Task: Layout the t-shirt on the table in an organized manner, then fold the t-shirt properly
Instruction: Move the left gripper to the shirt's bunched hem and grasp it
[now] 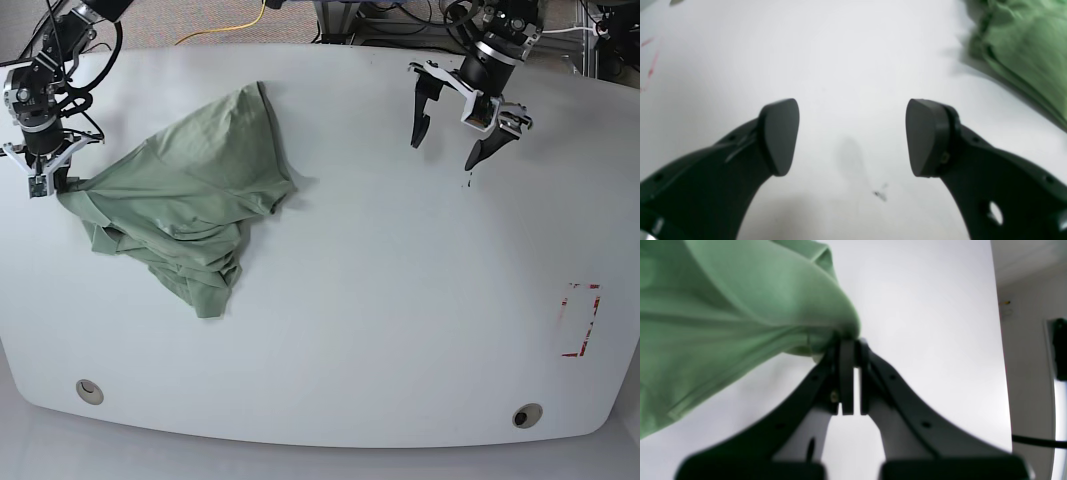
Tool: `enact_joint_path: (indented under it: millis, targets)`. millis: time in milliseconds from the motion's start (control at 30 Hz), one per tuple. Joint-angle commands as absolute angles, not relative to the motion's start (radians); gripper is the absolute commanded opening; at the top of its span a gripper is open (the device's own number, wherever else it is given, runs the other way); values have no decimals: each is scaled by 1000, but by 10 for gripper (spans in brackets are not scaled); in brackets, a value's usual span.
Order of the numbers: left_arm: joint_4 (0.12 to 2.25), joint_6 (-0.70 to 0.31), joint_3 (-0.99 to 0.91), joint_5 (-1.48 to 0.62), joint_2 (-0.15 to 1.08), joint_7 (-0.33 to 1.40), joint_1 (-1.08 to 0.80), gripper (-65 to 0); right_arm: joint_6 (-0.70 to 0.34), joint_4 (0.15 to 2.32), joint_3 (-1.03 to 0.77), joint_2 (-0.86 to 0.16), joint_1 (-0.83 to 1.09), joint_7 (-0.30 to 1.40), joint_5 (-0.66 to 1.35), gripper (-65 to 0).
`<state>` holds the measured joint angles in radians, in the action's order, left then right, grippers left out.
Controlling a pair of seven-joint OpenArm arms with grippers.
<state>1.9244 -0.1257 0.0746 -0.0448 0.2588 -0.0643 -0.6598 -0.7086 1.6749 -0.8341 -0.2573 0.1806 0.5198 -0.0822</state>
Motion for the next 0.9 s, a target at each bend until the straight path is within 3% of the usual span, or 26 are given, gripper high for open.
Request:
enact_joint_path:
  millis: [0,367,867]
  targets:
    - [1942,-116,91,-48,266,-53,-636,-197,-698,1670,-865,-298,162,496,-74,-650]
    - [1940,-116,306,-50,257,102,-423,-194,-698,1635,-877,-302,162,495,-74,-648]
    - [1675,-148,458,-51,-8,246,-147,-192,-698,1635,-851,-229,163,495,-74,-648]
